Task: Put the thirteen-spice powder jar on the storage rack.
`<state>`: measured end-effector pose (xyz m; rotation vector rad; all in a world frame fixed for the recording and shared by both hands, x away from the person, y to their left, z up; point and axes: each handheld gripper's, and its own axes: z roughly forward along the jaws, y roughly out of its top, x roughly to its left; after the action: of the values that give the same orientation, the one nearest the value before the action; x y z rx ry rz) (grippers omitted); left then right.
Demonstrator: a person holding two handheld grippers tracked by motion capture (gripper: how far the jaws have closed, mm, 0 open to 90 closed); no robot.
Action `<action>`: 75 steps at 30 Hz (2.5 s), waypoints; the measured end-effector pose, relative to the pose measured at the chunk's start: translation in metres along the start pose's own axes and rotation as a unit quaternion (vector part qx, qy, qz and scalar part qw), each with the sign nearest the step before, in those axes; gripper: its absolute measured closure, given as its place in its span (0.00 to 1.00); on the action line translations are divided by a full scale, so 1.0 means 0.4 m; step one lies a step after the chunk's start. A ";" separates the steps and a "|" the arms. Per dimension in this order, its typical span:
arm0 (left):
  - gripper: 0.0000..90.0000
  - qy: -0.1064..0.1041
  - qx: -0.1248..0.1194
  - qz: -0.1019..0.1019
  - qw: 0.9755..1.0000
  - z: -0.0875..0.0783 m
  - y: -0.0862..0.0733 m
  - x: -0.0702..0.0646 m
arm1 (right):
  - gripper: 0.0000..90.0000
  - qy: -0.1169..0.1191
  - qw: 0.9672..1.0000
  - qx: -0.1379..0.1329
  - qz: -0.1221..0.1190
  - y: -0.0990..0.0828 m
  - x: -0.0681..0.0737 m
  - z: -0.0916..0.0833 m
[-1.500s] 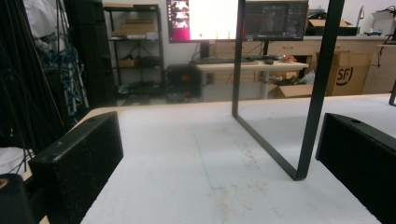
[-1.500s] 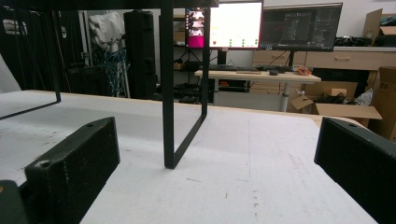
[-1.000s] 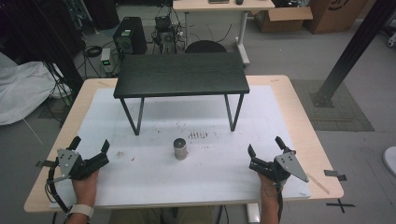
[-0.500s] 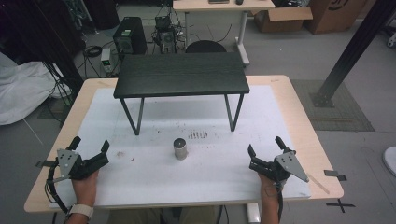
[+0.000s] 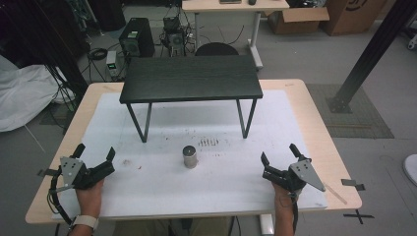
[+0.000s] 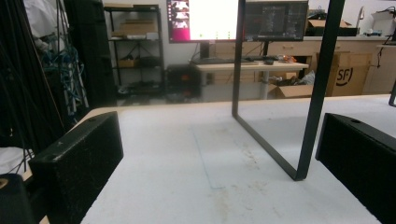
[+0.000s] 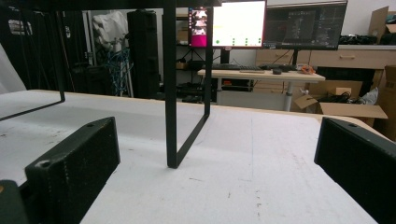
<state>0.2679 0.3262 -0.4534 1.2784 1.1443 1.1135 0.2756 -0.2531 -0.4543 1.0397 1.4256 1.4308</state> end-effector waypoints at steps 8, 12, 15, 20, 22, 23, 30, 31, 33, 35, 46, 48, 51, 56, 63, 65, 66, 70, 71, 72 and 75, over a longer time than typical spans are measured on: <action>0.01 -0.014 0.012 -0.015 1.000 0.004 0.007 0.002 | 0.00 0.000 1.000 -0.001 0.001 0.000 -0.001 0.000; 0.01 -0.019 0.002 -0.010 1.000 0.001 0.024 -0.007 | 0.00 0.000 1.000 0.000 0.001 0.000 -0.001 0.000; 0.01 -0.040 -0.008 0.004 0.999 0.003 0.056 -0.025 | 0.00 0.000 1.000 -0.001 0.000 0.000 0.000 0.000; 0.01 -0.083 -0.021 0.012 0.996 0.006 0.106 -0.054 | 0.00 0.001 1.000 0.000 0.000 0.000 -0.001 0.001; 0.01 -0.102 -0.022 0.010 0.994 0.009 0.125 -0.066 | 0.00 0.001 1.000 0.000 0.000 0.000 -0.001 0.001; 0.01 -0.117 -0.022 0.008 0.993 0.011 0.138 -0.073 | 0.00 0.002 1.000 0.000 0.000 0.000 -0.001 0.001; 0.00 -0.161 -0.019 -0.017 0.987 0.018 0.173 -0.091 | 0.00 0.003 1.000 0.001 0.001 0.000 -0.001 0.001; 0.00 -0.171 -0.019 -0.020 0.985 0.019 0.182 -0.097 | 0.00 0.003 1.000 0.002 0.001 0.000 -0.001 0.001; 0.00 -0.180 -0.019 -0.018 0.983 0.018 0.190 -0.106 | 0.00 0.003 1.000 0.002 0.001 0.000 -0.001 0.001; 0.00 -0.183 -0.019 -0.017 0.983 0.019 0.193 -0.109 | 0.00 0.003 1.000 0.002 0.001 0.000 -0.001 0.001; 0.00 -0.268 0.020 -0.015 0.963 0.048 0.206 -0.181 | 0.00 0.005 1.000 0.004 0.001 0.000 -0.001 0.002; 0.00 -0.274 0.025 -0.014 0.961 0.053 0.203 -0.192 | 0.00 0.005 1.000 0.003 0.001 0.000 -0.001 0.002; 0.00 -0.281 0.028 -0.017 0.959 0.062 0.199 -0.211 | 0.00 0.006 1.000 0.004 0.001 0.000 -0.001 0.002; 0.00 -0.293 0.031 -0.014 0.955 0.072 0.194 -0.233 | 0.00 0.006 1.000 0.004 0.001 0.000 -0.001 0.002; 0.00 -0.317 0.046 -0.010 0.947 0.091 0.180 -0.277 | 0.00 0.006 1.000 0.005 0.001 0.001 -0.001 0.002; 0.00 -0.322 0.050 -0.007 0.945 0.095 0.174 -0.291 | 0.00 0.006 1.000 0.005 0.001 0.001 -0.001 0.002; 0.00 -0.322 0.050 -0.007 0.945 0.095 0.174 -0.291 | 0.00 0.006 1.000 0.005 0.001 0.001 -0.001 0.002; 0.00 -0.332 0.059 0.000 0.941 0.105 0.160 -0.323 | 0.00 0.007 1.000 0.005 0.000 0.001 -0.001 0.002; 0.00 -0.335 0.062 0.000 0.940 0.107 0.157 -0.330 | 0.00 0.007 1.000 0.005 0.000 0.000 -0.001 0.003; 0.00 -0.337 0.065 0.003 0.939 0.109 0.153 -0.337 | 0.00 0.007 1.000 0.005 0.000 0.001 -0.001 0.003; 0.00 -0.340 0.072 0.016 0.938 0.116 0.141 -0.359 | 0.00 0.007 1.000 0.005 0.000 0.001 -0.001 0.003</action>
<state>0.2993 0.1781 -0.3979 1.6265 0.6834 0.5284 0.2768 -0.2533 -0.4541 1.0374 1.4442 1.4351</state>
